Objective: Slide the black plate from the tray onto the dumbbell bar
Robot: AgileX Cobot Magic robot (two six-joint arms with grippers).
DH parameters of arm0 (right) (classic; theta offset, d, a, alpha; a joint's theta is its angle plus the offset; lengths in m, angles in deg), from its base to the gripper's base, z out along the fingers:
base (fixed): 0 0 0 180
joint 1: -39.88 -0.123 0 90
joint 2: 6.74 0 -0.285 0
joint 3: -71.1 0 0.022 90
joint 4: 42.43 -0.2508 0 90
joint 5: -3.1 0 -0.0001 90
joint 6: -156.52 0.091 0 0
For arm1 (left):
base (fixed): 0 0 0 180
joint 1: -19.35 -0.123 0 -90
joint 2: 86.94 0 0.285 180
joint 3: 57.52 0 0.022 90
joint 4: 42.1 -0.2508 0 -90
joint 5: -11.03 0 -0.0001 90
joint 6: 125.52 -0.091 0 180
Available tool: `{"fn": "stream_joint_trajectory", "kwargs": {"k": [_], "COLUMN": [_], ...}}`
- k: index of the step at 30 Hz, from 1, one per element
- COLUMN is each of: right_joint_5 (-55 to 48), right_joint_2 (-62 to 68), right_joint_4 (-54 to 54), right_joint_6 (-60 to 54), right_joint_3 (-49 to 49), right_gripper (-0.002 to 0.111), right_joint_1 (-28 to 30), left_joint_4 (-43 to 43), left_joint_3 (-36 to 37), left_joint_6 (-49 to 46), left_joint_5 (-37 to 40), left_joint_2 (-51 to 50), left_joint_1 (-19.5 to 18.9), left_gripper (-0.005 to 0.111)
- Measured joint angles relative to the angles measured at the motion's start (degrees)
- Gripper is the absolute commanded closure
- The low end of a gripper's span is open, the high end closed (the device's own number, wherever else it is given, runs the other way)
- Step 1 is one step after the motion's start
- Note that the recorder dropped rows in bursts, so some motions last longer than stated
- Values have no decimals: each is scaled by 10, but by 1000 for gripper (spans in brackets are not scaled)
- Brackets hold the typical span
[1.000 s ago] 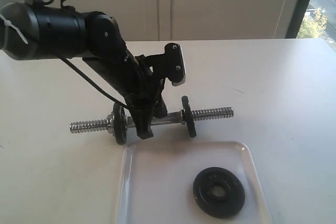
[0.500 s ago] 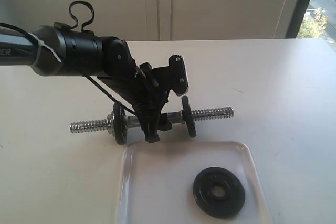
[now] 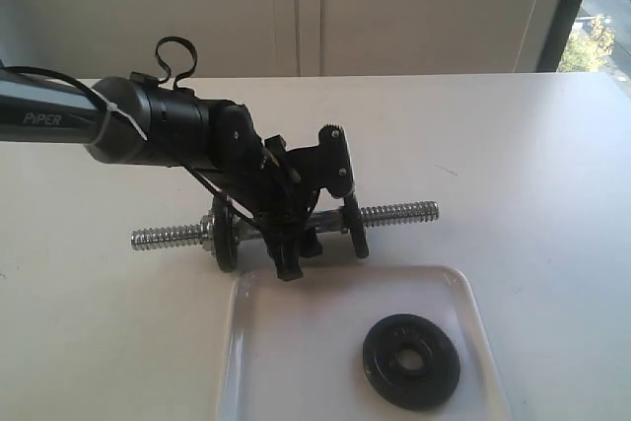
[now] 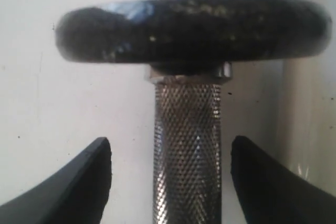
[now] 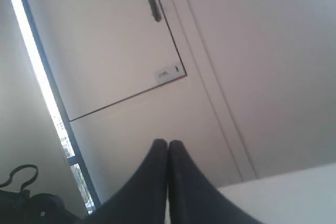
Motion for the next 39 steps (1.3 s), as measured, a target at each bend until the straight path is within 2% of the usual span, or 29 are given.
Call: {"fn": "stream_joint_trajectory", "kwargs": {"k": [8,18,21,29,36,39], "right_joint_5": [-45,-49,-57,-163,-179,-174], "right_joint_2": [0,0,0,0,16,102], "right_joint_4": [0,0,0,0,0,0], "right_joint_6": [32,33,33,36,39,37], "right_joint_3": [0,0,0,0,0,-3], "right_gripper": [108,108,108,108,108,108], "right_joint_1": [0,0,0,0,0,0], "left_joint_4": [0,2,4,4,4,3], "left_joint_3": [0,-1,-1,-1,-1,0], "left_joint_6": [0,0,0,19,19,20], "left_joint_5": [-23,-39,-34,-34,-34,-27], "left_joint_2": [-10,-18,-18,-20,-18,-13], "left_joint_1": [0,1,1,3,3,3], "left_gripper": [40,60,69,106,107,107]}}
